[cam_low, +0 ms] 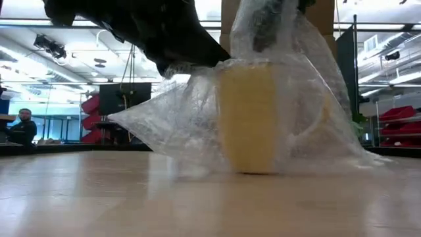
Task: Wrap mug
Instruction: Wrap the yellow mug with transparent bubble wrap
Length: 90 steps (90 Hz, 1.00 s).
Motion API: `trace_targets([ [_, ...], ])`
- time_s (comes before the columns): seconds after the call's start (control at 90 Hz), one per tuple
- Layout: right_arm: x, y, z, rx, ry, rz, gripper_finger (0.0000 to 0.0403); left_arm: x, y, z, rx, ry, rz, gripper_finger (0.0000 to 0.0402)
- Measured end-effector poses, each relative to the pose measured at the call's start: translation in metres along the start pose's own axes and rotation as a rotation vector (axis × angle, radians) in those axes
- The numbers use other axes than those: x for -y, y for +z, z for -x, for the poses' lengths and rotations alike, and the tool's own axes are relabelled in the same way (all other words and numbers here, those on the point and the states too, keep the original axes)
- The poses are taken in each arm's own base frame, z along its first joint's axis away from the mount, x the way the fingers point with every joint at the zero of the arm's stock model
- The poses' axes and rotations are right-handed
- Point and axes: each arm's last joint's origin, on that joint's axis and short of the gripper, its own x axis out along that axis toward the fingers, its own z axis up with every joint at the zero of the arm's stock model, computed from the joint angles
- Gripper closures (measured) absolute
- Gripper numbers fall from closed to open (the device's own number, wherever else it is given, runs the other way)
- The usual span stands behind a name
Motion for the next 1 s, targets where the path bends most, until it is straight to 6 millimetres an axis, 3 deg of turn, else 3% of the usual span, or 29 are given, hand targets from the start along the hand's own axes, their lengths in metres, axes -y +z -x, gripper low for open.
trace_targets([
  [0.156,0.005,-0.002,-0.023,-0.042,-0.027,-0.002,0.0403,0.0,0.006,0.005,0.016,-0.011,0.007,0.0259],
  [0.289,0.017,-0.004,-0.043,-0.099,-0.072,-0.024,0.0403,0.005,0.022,0.023,0.07,-0.059,0.005,0.0259],
  [0.544,0.028,-0.006,-0.068,-0.147,-0.083,-0.02,0.0403,0.01,0.018,0.031,0.042,-0.05,-0.008,0.0259],
  [0.744,0.029,-0.003,-0.049,-0.105,-0.096,-0.049,0.0403,0.017,0.006,0.023,0.011,-0.07,0.026,0.0259],
  [1.0,0.022,-0.004,-0.008,-0.073,-0.124,-0.064,0.0403,0.024,0.006,0.035,0.023,-0.004,-0.07,0.0259],
])
